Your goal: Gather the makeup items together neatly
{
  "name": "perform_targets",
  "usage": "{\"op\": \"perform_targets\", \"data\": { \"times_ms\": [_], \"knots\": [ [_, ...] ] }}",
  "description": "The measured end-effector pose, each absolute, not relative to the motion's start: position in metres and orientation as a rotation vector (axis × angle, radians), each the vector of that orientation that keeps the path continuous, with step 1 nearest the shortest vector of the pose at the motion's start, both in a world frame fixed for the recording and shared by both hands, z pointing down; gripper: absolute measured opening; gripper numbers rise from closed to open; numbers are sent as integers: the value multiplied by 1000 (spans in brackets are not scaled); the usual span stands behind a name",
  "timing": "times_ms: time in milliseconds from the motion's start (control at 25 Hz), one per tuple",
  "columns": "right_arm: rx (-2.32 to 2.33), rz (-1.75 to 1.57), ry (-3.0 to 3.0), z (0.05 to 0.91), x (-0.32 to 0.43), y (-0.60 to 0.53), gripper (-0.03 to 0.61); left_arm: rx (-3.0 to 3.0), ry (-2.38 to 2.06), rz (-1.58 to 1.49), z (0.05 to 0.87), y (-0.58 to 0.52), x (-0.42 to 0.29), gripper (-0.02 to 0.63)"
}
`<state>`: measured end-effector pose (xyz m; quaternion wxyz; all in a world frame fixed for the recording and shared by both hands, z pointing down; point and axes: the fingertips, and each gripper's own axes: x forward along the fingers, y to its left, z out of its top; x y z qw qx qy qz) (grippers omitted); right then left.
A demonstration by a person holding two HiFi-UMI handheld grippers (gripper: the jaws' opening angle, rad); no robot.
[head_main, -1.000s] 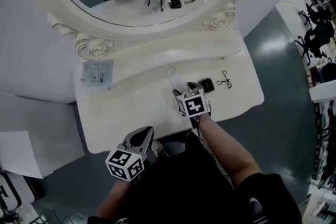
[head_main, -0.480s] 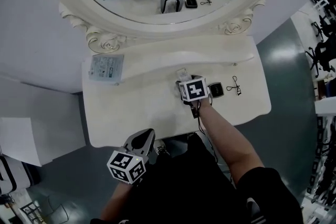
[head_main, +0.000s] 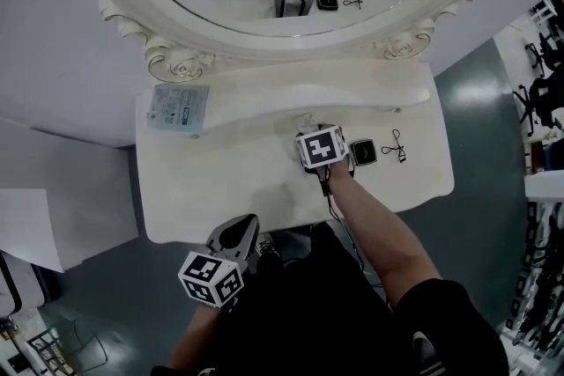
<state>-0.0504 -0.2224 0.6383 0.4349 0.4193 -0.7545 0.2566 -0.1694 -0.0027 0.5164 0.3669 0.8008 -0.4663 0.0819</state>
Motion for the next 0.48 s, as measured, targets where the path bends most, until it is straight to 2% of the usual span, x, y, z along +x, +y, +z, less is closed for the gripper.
{"op": "perform_targets", "data": {
  "times_ms": [480],
  "knots": [
    [1137,598,-1915,621,-55,-218,238,2085,-1178,215,513,2,-175,8]
  ]
}}
